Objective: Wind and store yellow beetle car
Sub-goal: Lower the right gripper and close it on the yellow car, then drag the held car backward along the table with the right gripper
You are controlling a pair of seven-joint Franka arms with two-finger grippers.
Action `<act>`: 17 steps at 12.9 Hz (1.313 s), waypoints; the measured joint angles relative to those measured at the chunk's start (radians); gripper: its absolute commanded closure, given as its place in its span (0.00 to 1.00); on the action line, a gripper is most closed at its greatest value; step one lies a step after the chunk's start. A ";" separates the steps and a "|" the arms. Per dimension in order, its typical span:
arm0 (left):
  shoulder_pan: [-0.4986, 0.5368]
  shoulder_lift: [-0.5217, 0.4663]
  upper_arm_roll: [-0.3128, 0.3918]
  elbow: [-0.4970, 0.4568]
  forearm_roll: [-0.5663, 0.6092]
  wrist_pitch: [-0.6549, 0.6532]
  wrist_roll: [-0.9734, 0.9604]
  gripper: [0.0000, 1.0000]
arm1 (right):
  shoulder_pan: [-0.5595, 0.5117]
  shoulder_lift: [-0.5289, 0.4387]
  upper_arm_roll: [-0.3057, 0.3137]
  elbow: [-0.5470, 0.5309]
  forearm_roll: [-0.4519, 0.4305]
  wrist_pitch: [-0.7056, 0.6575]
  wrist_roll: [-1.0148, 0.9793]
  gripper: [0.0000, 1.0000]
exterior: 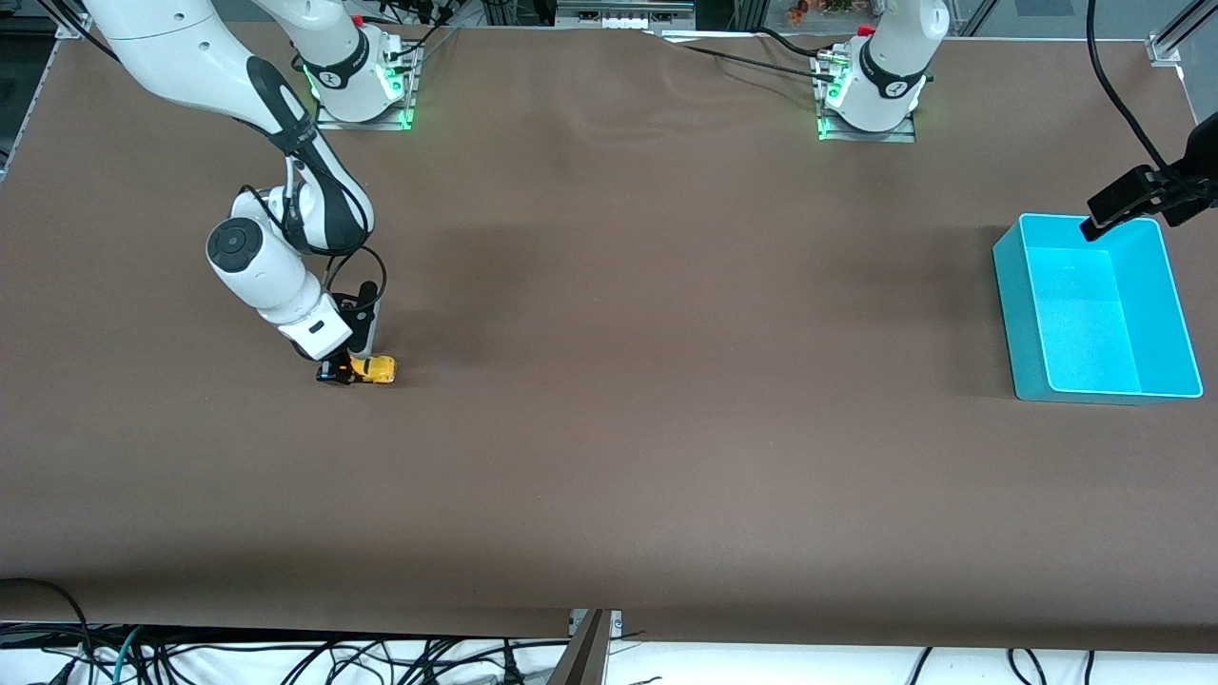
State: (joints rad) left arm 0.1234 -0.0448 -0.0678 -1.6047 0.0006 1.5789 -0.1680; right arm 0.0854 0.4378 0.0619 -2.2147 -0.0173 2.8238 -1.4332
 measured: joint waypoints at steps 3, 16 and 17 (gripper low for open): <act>0.000 0.000 0.000 0.000 0.000 0.000 0.000 0.00 | 0.000 -0.001 0.000 0.000 0.000 0.002 0.001 0.70; 0.001 0.000 0.000 0.006 0.000 0.000 0.000 0.00 | -0.058 -0.004 0.001 -0.004 0.001 -0.006 -0.026 0.70; 0.002 0.000 0.000 0.008 0.000 0.000 0.000 0.00 | -0.068 -0.004 0.001 -0.005 0.001 -0.007 -0.040 0.70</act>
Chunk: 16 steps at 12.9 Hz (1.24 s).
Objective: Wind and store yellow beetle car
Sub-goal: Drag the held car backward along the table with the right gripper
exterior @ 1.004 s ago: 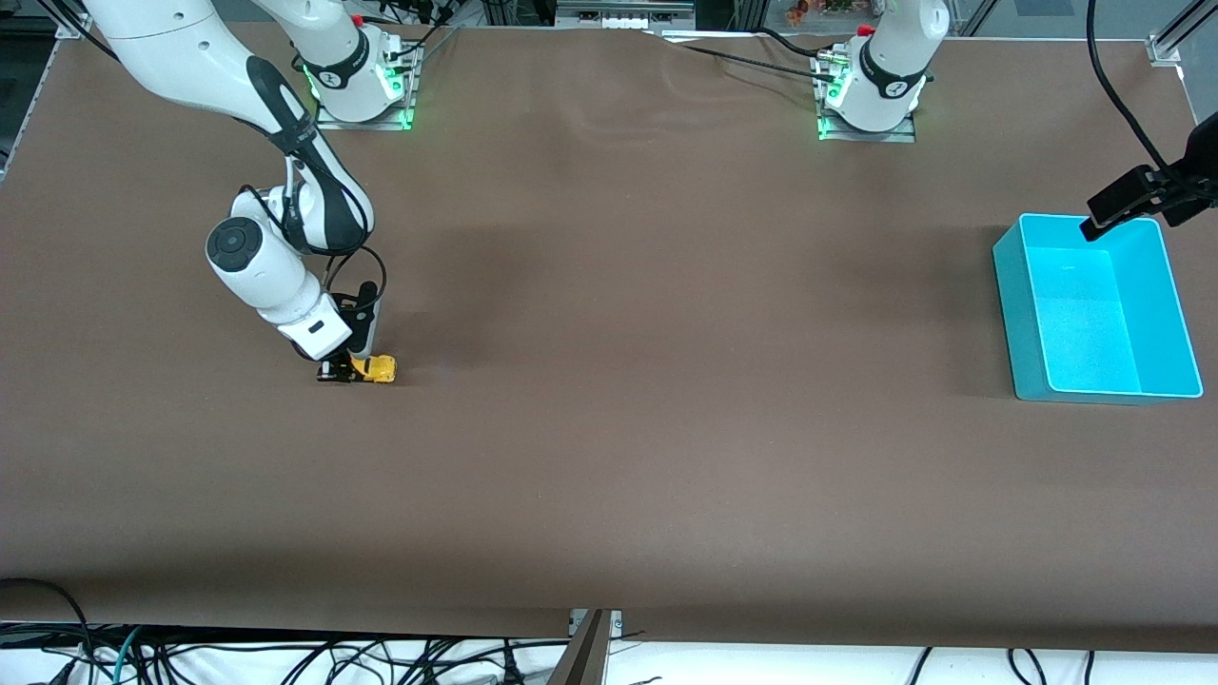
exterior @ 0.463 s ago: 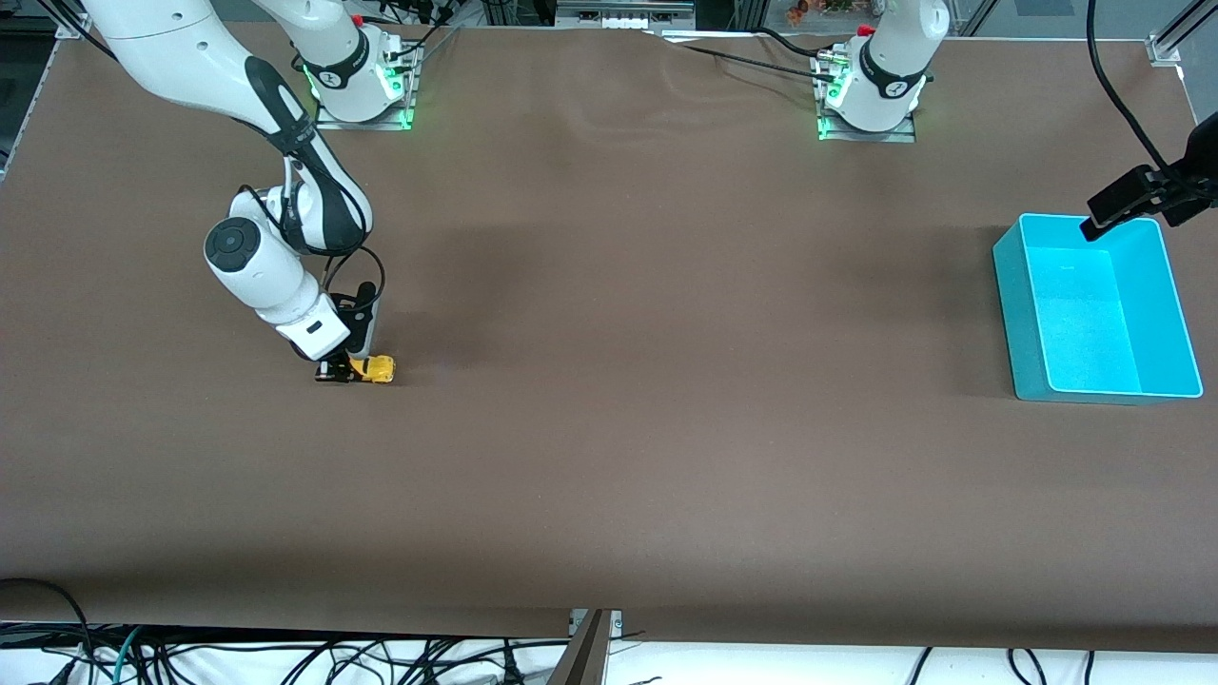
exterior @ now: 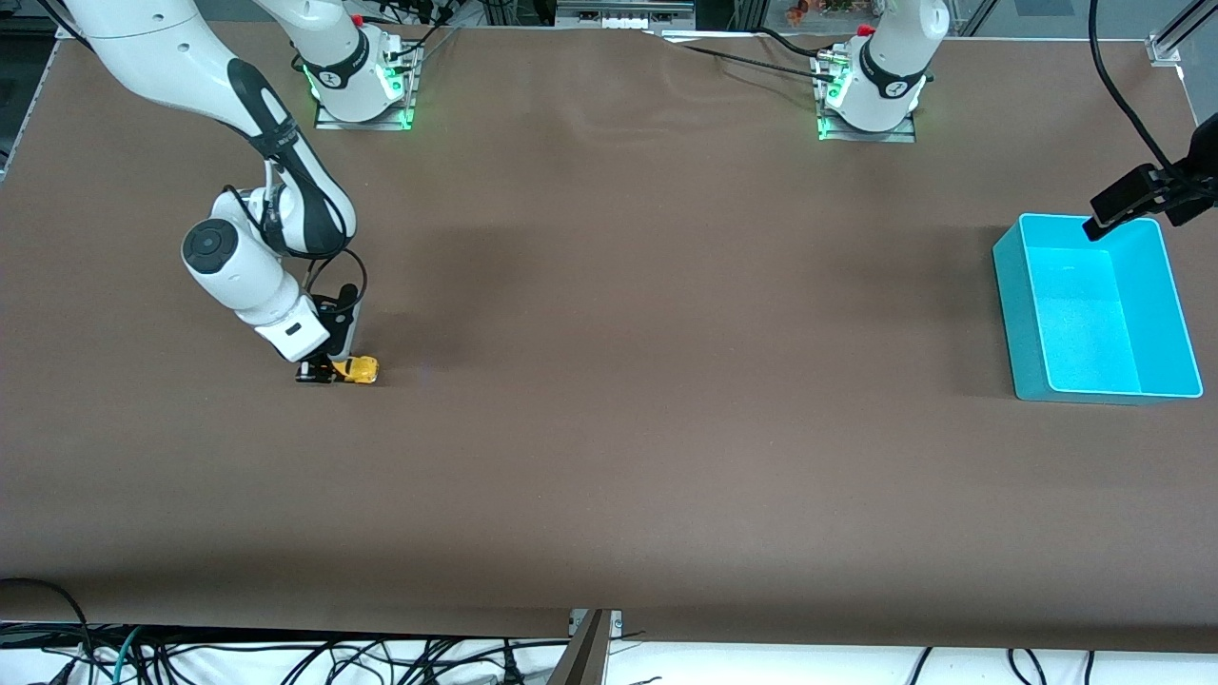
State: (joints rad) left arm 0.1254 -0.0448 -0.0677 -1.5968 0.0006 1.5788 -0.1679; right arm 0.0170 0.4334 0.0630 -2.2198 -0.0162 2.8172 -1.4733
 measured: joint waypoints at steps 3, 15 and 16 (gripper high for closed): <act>0.009 0.000 0.002 0.004 0.000 0.000 0.001 0.00 | -0.046 -0.001 0.000 -0.002 0.000 -0.003 -0.067 0.71; 0.008 0.000 -0.015 0.016 0.000 0.000 0.003 0.00 | -0.176 0.005 0.005 0.007 0.000 -0.003 -0.253 0.00; 0.009 0.000 -0.012 0.019 0.000 -0.001 0.003 0.00 | -0.178 0.015 0.008 0.014 0.000 -0.003 -0.257 0.00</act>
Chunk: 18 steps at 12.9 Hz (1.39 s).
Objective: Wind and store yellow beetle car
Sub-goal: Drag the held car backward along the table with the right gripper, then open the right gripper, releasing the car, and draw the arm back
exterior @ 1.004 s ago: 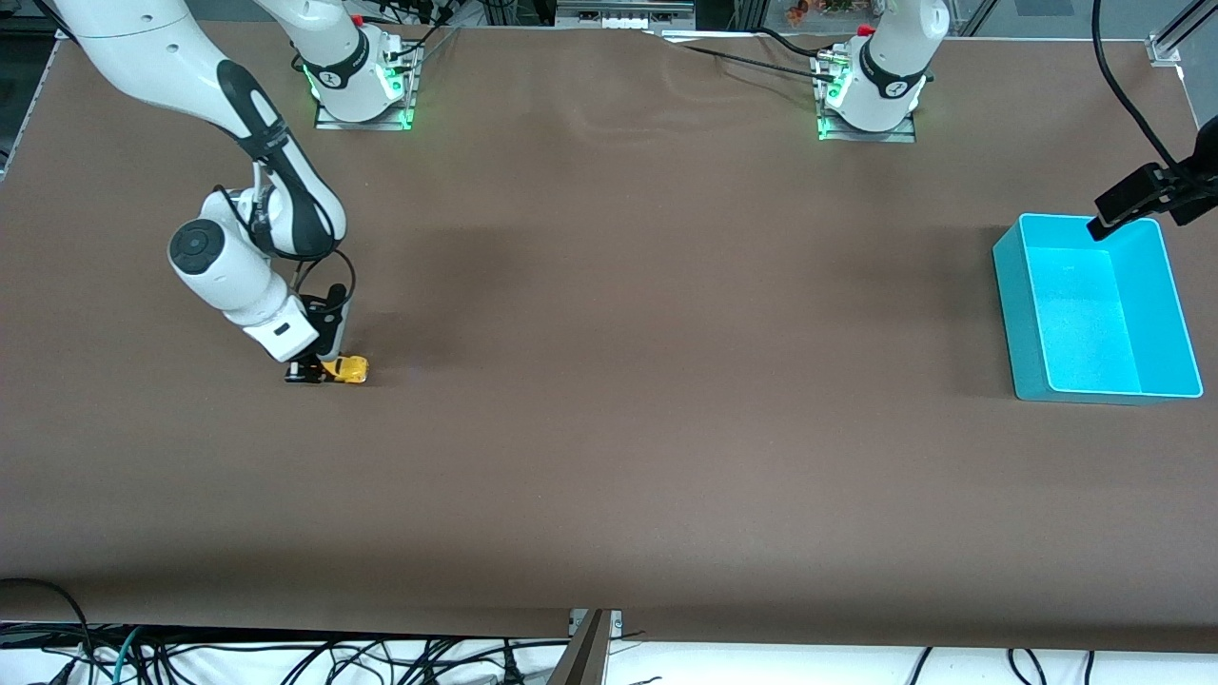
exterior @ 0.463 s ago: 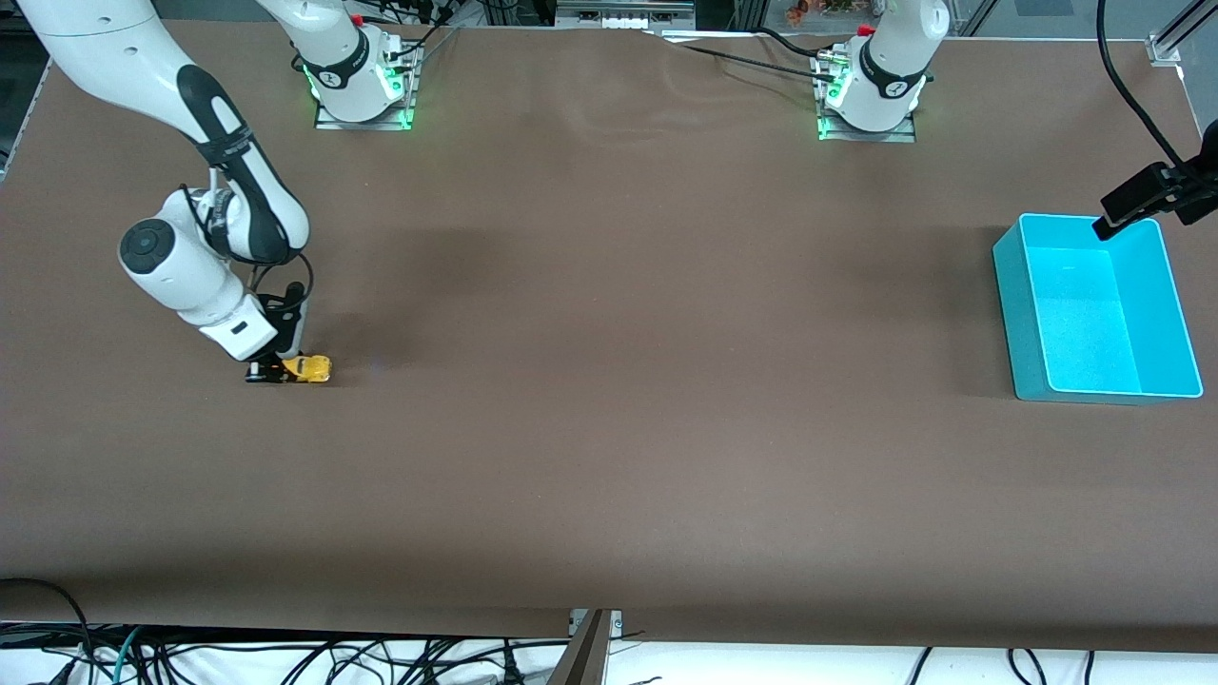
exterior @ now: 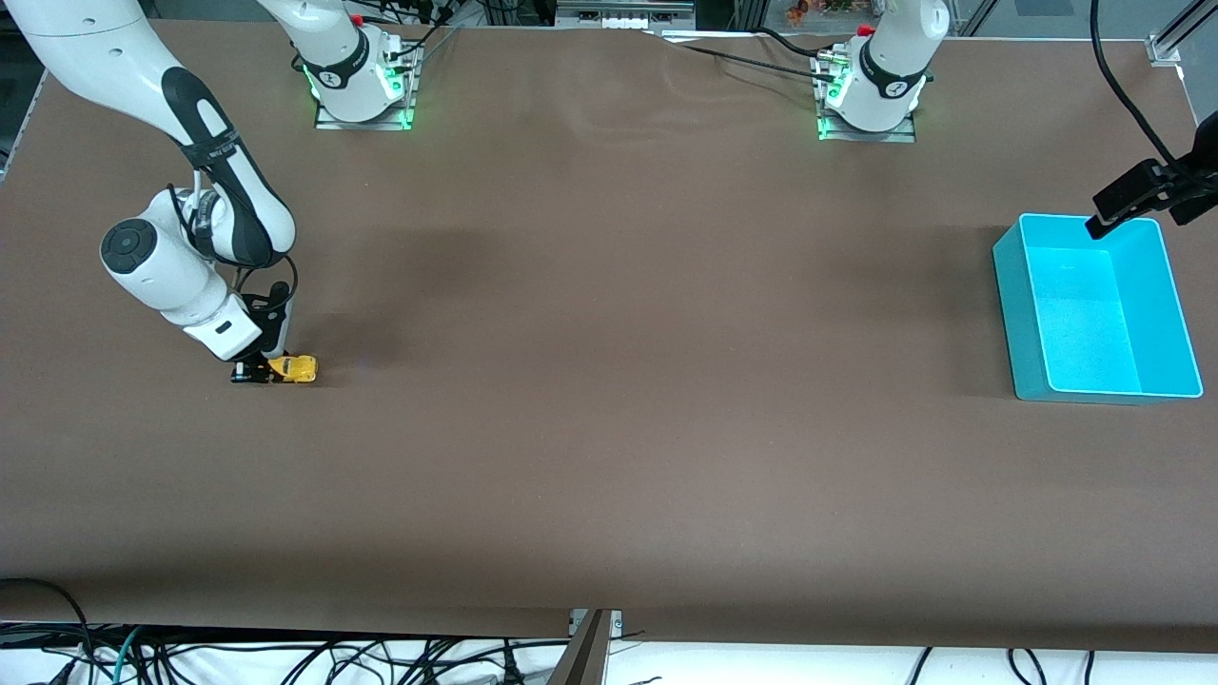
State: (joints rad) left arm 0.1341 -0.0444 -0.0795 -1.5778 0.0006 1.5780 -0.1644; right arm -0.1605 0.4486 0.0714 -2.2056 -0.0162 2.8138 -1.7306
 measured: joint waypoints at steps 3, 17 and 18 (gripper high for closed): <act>0.004 0.020 0.009 0.000 0.000 0.000 0.001 0.00 | -0.003 0.062 0.045 0.133 0.000 -0.152 -0.005 0.00; 0.004 0.037 0.010 0.010 0.000 0.000 0.001 0.00 | 0.003 -0.038 0.148 0.549 0.018 -0.695 0.529 0.00; 0.004 0.037 0.010 0.010 0.000 0.000 0.001 0.00 | 0.009 -0.052 0.153 0.576 0.018 -0.742 0.606 0.00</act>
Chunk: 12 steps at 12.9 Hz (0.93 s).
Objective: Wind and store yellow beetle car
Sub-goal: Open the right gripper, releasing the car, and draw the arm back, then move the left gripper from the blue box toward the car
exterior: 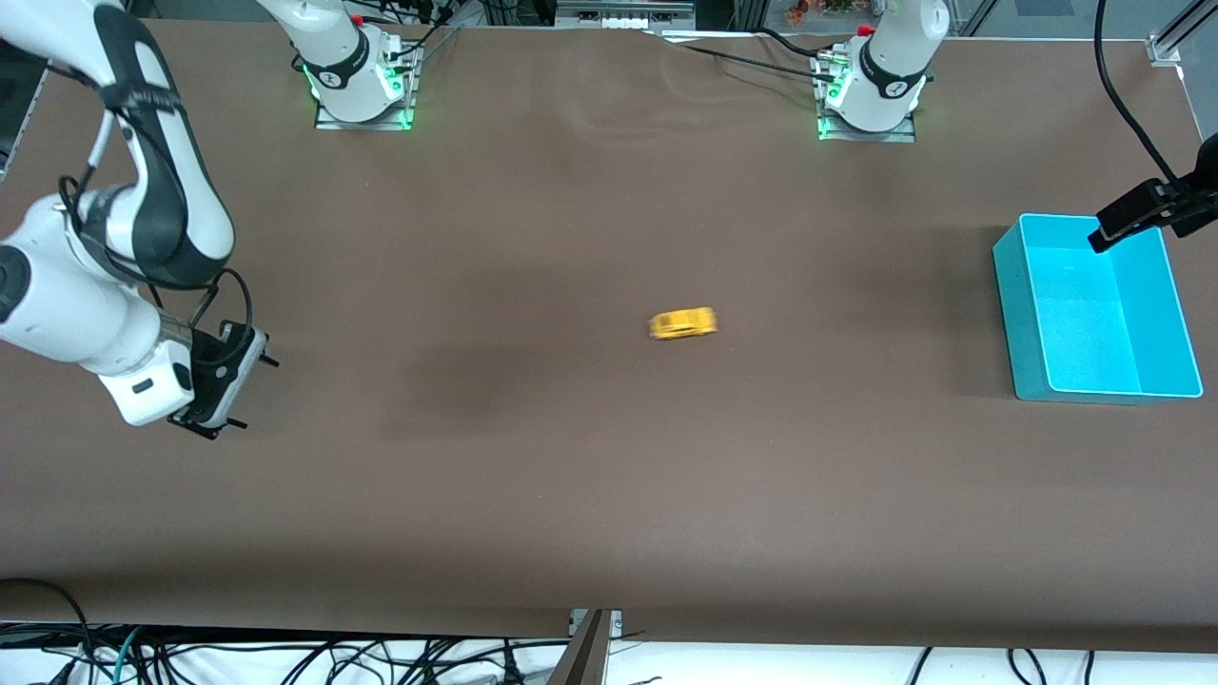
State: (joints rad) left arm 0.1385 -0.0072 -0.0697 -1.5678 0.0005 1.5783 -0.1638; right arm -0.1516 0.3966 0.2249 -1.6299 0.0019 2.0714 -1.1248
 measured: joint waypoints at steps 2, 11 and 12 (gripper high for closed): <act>0.000 0.000 0.000 0.000 0.000 0.000 0.000 0.00 | 0.007 -0.012 0.006 0.051 0.000 -0.075 0.172 0.00; -0.004 0.006 -0.009 0.016 0.000 0.000 0.000 0.00 | 0.014 -0.057 0.041 0.158 0.000 -0.267 0.835 0.00; -0.001 0.006 -0.003 0.017 0.000 -0.003 0.000 0.00 | 0.014 -0.066 0.041 0.158 0.000 -0.289 0.881 0.00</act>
State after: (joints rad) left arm 0.1380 -0.0010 -0.0731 -1.5510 0.0006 1.5751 -0.1638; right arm -0.1376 0.3303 0.2657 -1.4719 0.0023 1.7824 -0.2438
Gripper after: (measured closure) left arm 0.000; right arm 0.000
